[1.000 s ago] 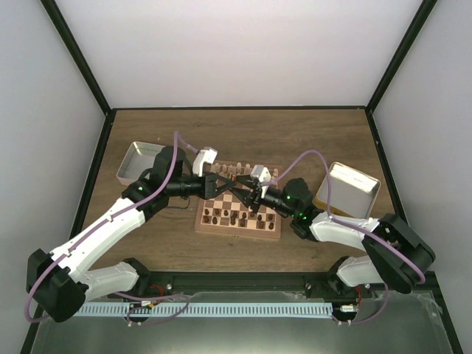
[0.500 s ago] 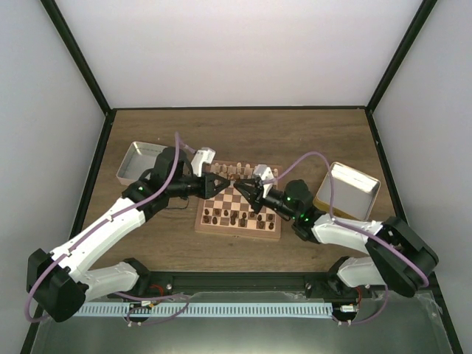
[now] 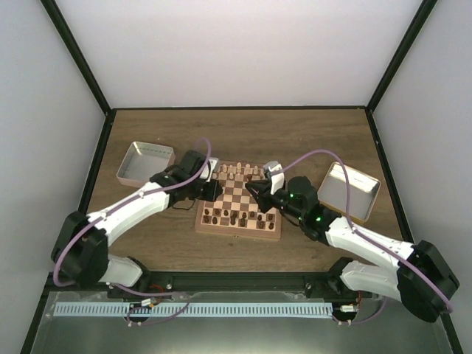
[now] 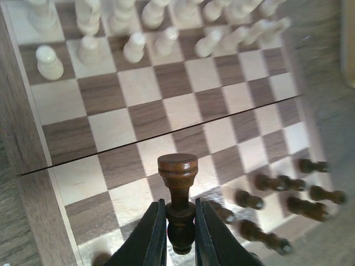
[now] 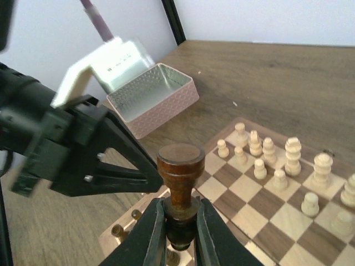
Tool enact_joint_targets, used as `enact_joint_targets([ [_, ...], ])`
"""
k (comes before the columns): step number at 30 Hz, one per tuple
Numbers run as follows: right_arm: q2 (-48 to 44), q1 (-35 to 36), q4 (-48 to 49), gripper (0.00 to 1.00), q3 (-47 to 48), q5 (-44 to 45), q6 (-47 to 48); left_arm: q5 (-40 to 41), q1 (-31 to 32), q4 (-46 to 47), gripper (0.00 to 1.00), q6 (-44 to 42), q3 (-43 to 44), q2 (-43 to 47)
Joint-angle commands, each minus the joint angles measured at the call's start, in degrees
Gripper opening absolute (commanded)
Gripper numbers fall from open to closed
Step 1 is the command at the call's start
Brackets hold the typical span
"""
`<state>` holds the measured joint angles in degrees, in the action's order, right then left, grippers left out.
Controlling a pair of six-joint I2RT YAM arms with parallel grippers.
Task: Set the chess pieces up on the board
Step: Place the chess piece on the chessboard.
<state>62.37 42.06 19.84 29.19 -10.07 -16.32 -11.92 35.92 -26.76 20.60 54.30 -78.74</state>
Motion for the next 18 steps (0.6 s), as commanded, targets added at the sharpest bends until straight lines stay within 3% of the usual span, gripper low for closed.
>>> enact_joint_targets([
  [1, -3.0, -0.33, -10.18, 0.07, 1.51, 0.94, -4.51, 3.6, -0.15, 0.96, 0.04, -2.23, 1.42, -6.02],
  [11, -7.01, -0.33, -10.58, 0.07, -0.19, 0.35, -6.06, 8.78, -0.15, 2.21, 0.1, -2.33, 4.71, -17.48],
  [18, -7.07, -0.27, -11.48, 0.07, 0.6, 0.28, -5.6, 8.17, -0.15, 1.5, 0.25, -3.19, 4.67, -18.28],
])
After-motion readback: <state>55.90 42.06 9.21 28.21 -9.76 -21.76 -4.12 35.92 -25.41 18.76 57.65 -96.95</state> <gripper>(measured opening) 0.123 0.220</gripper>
